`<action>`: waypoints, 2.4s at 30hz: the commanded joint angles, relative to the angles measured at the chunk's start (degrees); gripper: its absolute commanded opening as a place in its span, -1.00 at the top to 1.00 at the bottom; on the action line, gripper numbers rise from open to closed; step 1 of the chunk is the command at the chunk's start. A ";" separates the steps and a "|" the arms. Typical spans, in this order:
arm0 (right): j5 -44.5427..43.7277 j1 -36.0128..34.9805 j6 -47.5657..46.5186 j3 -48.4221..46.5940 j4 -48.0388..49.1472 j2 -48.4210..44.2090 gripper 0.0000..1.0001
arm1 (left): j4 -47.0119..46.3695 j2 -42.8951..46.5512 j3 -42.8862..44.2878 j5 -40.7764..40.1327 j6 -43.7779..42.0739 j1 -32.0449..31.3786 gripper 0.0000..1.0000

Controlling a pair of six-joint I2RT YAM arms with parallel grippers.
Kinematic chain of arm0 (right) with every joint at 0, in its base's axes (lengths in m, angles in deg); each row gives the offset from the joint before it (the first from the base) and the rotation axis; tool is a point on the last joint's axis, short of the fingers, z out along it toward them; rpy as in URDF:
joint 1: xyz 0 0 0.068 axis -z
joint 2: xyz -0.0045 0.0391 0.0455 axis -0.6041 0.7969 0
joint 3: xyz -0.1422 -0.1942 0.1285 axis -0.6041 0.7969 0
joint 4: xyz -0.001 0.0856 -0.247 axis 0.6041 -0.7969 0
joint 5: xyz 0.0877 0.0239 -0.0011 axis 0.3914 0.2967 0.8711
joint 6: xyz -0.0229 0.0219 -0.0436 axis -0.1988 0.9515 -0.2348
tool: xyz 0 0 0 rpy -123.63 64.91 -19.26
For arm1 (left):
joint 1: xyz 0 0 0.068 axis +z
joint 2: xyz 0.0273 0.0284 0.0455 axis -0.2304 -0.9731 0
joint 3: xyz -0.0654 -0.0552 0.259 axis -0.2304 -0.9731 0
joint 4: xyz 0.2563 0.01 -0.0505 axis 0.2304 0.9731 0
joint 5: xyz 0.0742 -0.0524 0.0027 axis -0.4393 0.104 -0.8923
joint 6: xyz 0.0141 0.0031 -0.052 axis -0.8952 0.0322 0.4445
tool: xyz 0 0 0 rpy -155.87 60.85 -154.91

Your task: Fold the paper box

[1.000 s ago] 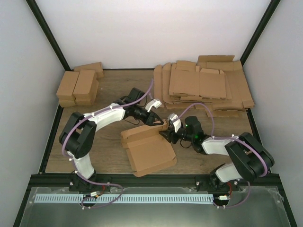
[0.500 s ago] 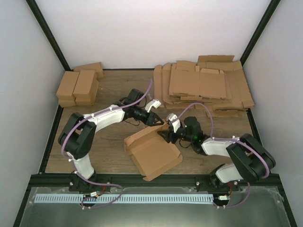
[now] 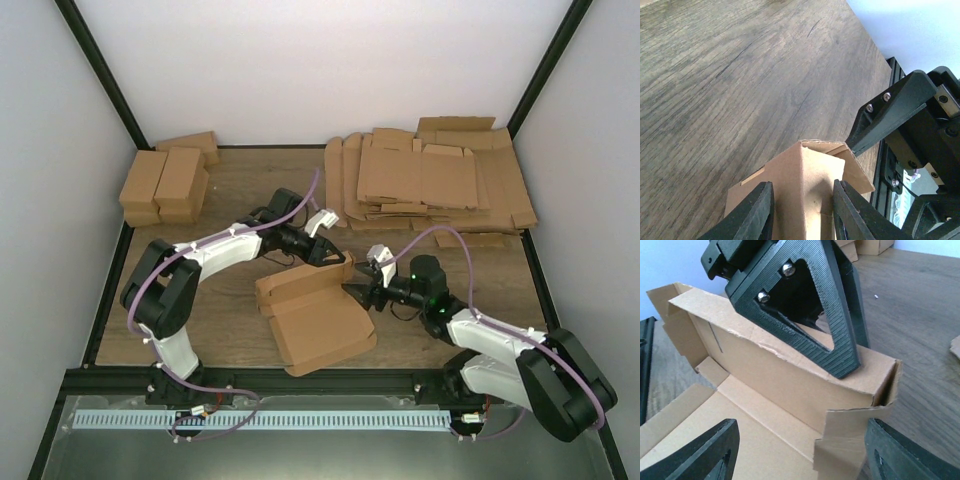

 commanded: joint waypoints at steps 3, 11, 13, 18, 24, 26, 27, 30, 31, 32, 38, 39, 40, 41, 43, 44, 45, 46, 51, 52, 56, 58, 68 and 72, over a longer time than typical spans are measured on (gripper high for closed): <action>6.57 3.21 3.07 -0.29 -0.99 -2.80 -0.42 | 1.99 -0.02 -2.09 -3.46 -2.14 0.16 0.30; 3.75 9.67 7.93 2.63 -1.97 -8.82 -0.32 | 2.02 -0.42 -1.80 -3.38 -2.54 0.16 0.30; 0.80 10.27 7.97 2.22 -3.38 -7.73 -0.29 | 2.01 -0.56 -1.76 -3.26 -2.58 0.15 0.31; 0.49 10.50 7.80 -0.69 -4.56 -0.76 -0.17 | 1.81 -1.01 -1.69 -3.40 -2.61 0.16 0.30; 5.38 10.07 5.03 -2.94 -1.02 5.37 -0.17 | 1.49 -1.80 -1.40 -3.11 -2.33 0.16 0.30; 6.46 9.67 4.15 -3.69 -0.27 7.22 -0.17 | 1.48 -2.00 -1.18 -3.02 -2.31 0.16 0.30; 6.65 9.29 3.98 -3.92 0.36 7.92 -0.17 | 1.56 -2.06 -1.06 -3.06 -2.35 0.16 0.31; 5.75 8.07 3.05 -5.17 1.07 10.00 -0.13 | 1.93 -2.40 -0.65 -2.86 -2.46 0.16 0.30; 5.42 7.78 2.56 -5.61 0.99 10.85 -0.11 | 2.19 -2.57 -0.39 -2.88 -2.62 0.16 0.30; 5.48 7.63 2.23 -6.08 1.03 11.68 -0.08 | 2.58 -2.81 -0.19 -2.79 -2.75 0.18 0.30; 5.87 6.93 1.48 -7.43 2.75 15.28 0.03 | 2.72 -3.33 0.22 -2.40 -2.92 0.16 0.30; 5.82 6.82 1.29 -7.76 2.74 15.74 0.06 | 2.72 -3.45 0.29 -2.30 -2.94 0.16 0.30; 5.86 6.75 1.13 -8.07 2.85 16.21 0.07 | 2.72 -3.48 0.35 -2.26 -2.94 0.12 0.31; 5.88 6.66 1.01 -8.32 2.85 16.64 0.09 | 2.74 -3.56 0.39 -2.15 -2.91 0.15 0.30; 6.04 6.36 0.90 -8.72 3.04 17.48 0.12 | 2.80 -3.68 0.48 -1.95 -2.94 0.18 0.31; 6.01 6.19 0.90 -8.91 3.17 17.74 0.13 | 2.80 -3.73 0.48 -1.88 -2.94 0.13 0.31; 5.83 6.07 0.90 -8.97 3.34 18.03 0.14 | 2.80 -3.81 0.48 -1.87 -3.05 0.09 0.31; 5.61 5.89 0.90 -9.12 3.50 18.21 0.15 | 2.80 -3.78 0.48 -1.82 -3.01 0.14 0.31; 3.81 5.26 0.87 -9.94 3.76 19.63 0.29 | 2.59 -3.94 0.24 -1.79 -2.93 0.08 0.30; 3.21 4.95 0.87 -10.20 3.61 19.98 0.32 | 2.48 -3.94 0.16 -1.71 -2.82 0.10 0.31; -0.27 3.31 0.77 -10.72 3.22 20.51 0.41 | 1.88 -3.49 -0.28 -1.64 -2.23 0.06 0.30; -1.85 2.55 0.68 -10.61 3.33 20.47 0.46 | 1.03 -2.86 -0.82 -1.48 -1.43 0.03 0.27; -3.39 1.21 -0.49 -8.81 6.17 20.11 0.66 | -3.61 1.43 -3.63 1.38 2.19 0.07 -0.04; -3.58 0.73 -0.69 -8.79 6.35 20.67 0.69 | -6.07 2.44 -4.70 1.92 3.82 0.03 -0.17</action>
